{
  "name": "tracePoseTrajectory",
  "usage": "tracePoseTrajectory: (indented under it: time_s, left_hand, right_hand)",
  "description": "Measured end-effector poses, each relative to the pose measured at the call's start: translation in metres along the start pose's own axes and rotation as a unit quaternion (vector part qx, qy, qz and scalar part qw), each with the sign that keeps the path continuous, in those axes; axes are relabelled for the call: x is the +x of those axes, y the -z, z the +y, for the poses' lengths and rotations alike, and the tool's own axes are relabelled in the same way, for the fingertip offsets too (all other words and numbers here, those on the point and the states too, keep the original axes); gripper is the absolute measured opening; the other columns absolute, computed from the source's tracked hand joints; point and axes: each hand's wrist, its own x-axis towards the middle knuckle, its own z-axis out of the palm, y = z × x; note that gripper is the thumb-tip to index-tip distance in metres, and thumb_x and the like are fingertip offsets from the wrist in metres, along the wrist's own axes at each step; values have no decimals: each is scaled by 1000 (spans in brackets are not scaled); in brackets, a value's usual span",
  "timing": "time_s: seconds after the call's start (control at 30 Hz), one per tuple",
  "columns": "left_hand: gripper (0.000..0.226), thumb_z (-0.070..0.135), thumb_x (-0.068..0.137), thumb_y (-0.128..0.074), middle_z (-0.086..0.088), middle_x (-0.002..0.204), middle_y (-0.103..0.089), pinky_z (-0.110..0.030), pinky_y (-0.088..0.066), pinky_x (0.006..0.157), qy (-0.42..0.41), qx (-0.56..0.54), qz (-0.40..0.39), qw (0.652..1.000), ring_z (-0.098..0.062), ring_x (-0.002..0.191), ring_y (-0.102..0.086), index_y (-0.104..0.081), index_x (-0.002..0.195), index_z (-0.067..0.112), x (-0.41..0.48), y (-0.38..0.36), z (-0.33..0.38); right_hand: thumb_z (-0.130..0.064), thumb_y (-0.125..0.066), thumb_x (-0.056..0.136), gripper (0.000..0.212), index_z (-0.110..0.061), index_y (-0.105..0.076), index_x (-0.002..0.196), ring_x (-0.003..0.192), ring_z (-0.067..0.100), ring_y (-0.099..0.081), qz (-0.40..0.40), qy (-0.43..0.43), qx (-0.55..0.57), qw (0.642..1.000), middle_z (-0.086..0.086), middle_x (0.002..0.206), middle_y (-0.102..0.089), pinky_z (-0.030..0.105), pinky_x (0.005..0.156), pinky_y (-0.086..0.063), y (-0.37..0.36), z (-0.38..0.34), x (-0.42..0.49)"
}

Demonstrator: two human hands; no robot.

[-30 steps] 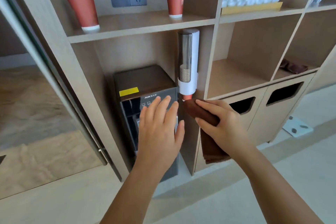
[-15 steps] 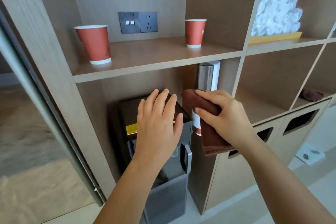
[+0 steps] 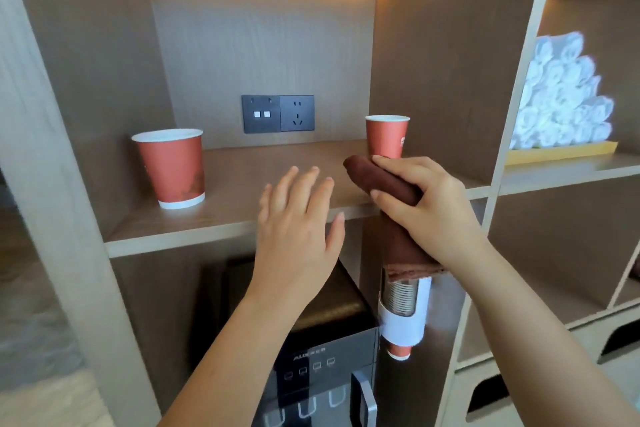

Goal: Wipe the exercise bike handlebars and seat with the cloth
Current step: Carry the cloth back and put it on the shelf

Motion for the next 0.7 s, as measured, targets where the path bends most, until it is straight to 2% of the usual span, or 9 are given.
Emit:
tracePoseTrajectory:
  time_s: [0.1,0.23,0.37,0.5,0.57,0.6,0.67,0.7]
  left_hand:
    - [39,22,82,-63,-16,127,-56,-55,-29,101,3,23,-1,1000,-36,122,-46,-58,117,6,17,-7,-6]
    - [40,25,83,-62,-15,127,-56,-52,-26,102,17,50,4,999,-35,123,-46,-58,118,7,36,-13,-19]
    - [38,29,86,-56,-14,125,-57,-53,-30,101,31,78,19,996,-33,121,-48,-59,117,8,44,-14,-31]
    - [48,39,86,-39,-10,127,-56,-53,-32,100,52,99,15,994,-31,122,-46,-58,120,11,42,-12,-38]
    - [52,42,85,-34,-10,129,-55,-53,-32,100,59,115,7,992,-30,123,-45,-57,121,12,40,-10,-42]
    - [53,42,85,-33,-9,129,-55,-53,-33,100,60,122,3,991,-30,123,-45,-56,122,13,38,-9,-44]
    - [53,43,85,-33,-9,130,-55,-53,-33,100,56,134,-1,989,-31,123,-45,-56,122,13,36,-9,-46]
    - [53,42,85,-33,-10,130,-55,-53,-33,100,52,139,-2,989,-31,123,-45,-57,122,13,35,-9,-46]
  right_hand:
    - [-12,-69,78,42,-22,-61,118,104,11,-54,5,28,-7,1000,0,112,-60,1,87,-29,-3,3,24]
    - [-14,-68,79,42,-22,-60,119,100,4,-49,-10,50,-14,999,1,115,-60,-5,84,-25,-13,6,60]
    - [-15,-67,79,43,-22,-59,121,100,12,-54,-27,62,-28,997,7,112,-59,-5,80,-25,-28,5,91]
    - [-16,-66,80,44,-23,-57,123,106,19,-54,-50,67,-39,996,9,116,-58,13,86,-32,-46,2,110]
    - [-25,-62,83,46,-26,-51,128,117,19,-49,-118,48,-64,990,7,128,-55,18,94,-31,-57,6,109]
    - [-35,-59,85,49,-30,-46,132,126,20,-42,-175,28,-86,980,6,139,-47,22,102,-28,-62,10,106]
    - [-62,-45,82,62,-41,-29,138,140,28,-19,-306,-23,-166,937,-3,154,-19,43,114,-13,-69,16,102]
    - [-71,-38,77,69,-46,-20,139,142,32,-7,-353,-36,-201,913,-7,156,-6,52,113,-4,-71,18,101]
